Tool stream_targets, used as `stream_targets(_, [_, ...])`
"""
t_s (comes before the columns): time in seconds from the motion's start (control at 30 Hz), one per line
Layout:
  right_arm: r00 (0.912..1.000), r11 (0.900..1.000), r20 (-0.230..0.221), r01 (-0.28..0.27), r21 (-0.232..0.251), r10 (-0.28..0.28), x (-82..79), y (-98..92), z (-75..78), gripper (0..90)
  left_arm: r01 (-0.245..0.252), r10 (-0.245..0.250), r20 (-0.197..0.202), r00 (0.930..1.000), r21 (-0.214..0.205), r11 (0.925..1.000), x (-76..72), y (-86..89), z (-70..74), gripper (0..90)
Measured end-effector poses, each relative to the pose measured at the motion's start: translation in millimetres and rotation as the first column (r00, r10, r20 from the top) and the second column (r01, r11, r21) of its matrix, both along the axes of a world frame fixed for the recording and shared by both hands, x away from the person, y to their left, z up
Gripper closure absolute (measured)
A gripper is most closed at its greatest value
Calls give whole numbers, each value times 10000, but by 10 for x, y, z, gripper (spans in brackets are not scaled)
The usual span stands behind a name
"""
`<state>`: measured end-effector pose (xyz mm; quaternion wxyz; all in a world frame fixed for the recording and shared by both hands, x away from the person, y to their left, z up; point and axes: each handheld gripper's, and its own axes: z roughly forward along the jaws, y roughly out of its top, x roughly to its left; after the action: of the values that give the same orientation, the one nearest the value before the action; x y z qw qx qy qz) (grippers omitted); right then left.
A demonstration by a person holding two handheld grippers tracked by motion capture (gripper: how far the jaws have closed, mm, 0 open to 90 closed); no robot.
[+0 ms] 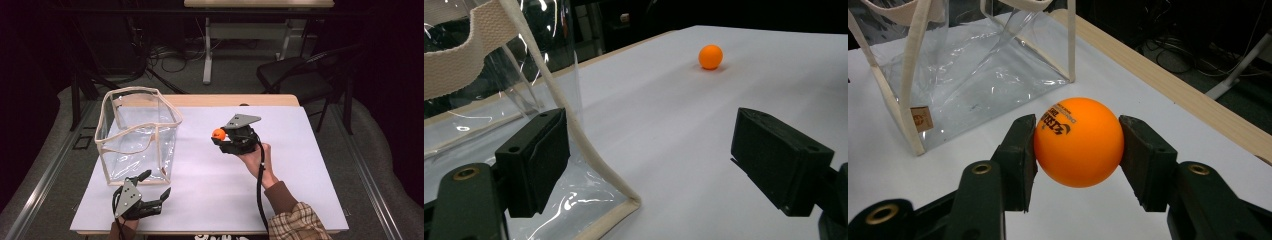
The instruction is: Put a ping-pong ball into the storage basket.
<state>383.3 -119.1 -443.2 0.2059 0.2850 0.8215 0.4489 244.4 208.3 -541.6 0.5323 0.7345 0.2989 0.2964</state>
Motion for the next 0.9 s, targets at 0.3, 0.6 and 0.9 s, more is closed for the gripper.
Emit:
stream_targets(0.3, [9999, 10000, 123, -24, 67, 23, 26, 31, 50, 509, 26, -26, 5, 10000, 20, 10000, 1, 0, 2, 158])
stream_targets(0.6, [9997, 9999, 187, -126, 101, 124, 75, 89, 93, 510, 37, -37, -29, 10000, 5, 10000, 7, 2, -2, 158])
stream_targets(0.9, [9997, 9998, 200, -139, 139, 136, 120, 118, 114, 510, 31, -31, -19, 10000, 21, 10000, 7, -2, -3, 158])
